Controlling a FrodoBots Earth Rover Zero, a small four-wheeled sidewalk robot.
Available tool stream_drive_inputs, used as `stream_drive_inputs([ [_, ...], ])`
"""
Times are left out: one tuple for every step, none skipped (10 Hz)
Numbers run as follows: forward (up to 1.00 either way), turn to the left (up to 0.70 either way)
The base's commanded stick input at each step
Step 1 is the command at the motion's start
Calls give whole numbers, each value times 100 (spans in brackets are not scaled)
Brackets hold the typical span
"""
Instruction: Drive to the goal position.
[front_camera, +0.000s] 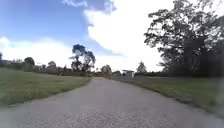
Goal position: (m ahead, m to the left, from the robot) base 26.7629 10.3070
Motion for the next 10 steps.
stream_drive_inputs([
  [70, 0],
  [70, 0],
  [70, 0],
  [70, 0],
  [70, 0],
  [70, 0],
  [70, 0],
  [70, 0],
  [70, 0],
  [70, 0],
])
